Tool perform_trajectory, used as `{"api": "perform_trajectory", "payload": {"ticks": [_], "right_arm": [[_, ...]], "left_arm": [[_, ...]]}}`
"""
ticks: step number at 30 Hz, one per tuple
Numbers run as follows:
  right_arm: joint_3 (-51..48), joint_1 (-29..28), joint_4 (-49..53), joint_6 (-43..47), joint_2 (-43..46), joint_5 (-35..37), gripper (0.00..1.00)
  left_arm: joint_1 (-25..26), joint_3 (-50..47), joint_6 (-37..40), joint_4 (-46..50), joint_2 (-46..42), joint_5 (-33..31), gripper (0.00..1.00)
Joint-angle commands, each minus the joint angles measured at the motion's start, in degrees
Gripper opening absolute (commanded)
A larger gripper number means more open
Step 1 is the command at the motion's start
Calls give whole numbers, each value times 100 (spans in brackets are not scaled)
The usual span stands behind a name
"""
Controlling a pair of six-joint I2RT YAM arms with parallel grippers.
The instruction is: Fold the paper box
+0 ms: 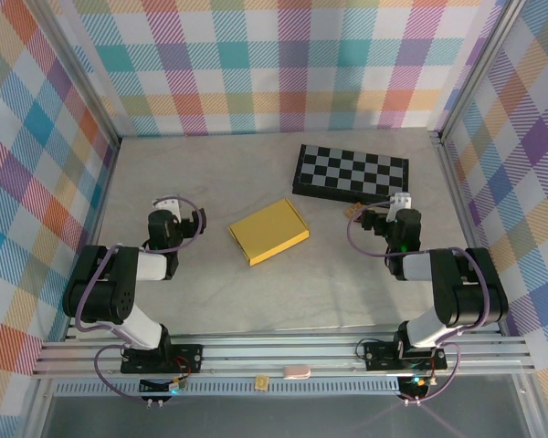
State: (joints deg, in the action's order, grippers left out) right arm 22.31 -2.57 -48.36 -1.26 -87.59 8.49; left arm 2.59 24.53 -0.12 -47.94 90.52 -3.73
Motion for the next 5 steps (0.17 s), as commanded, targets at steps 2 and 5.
{"api": "perform_trajectory", "payload": {"ticks": [2, 5], "right_arm": [[90, 39, 46, -103, -34, -30, 99], [-5, 28, -120, -42, -7, -64, 99]], "left_arm": [[22, -36, 108, -22, 9, -25, 100], [23, -44, 110, -35, 10, -24, 100]]}}
